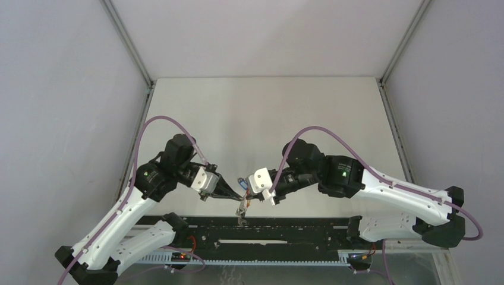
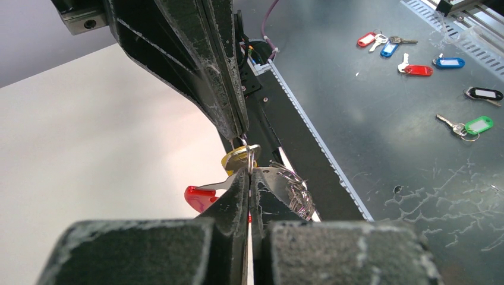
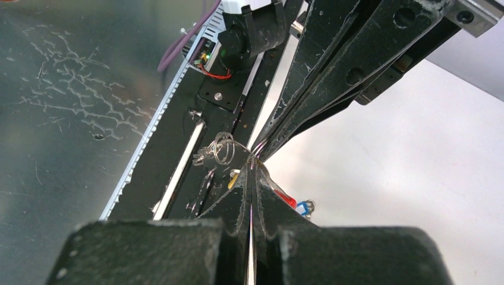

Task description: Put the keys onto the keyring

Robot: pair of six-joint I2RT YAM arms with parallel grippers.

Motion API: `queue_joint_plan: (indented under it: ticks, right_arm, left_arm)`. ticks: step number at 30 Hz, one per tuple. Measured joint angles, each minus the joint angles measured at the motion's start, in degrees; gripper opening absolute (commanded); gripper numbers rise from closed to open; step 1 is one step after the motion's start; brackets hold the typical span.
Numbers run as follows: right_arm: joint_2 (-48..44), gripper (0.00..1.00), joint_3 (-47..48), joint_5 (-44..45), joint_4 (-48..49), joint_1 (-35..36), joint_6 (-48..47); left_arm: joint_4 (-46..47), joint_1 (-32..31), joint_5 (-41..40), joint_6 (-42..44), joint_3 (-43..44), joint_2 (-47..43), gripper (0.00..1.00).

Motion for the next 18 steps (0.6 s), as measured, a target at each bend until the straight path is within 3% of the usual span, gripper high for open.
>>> queue_joint_plan:
  ticks: [18]
  right_arm:
    - [0.8,0.00,0.5,-0.8,0.0,0.1,0.0]
  left_arm:
    - [0.0,0.0,-0.1,0.0,0.0,0.0,0.00]
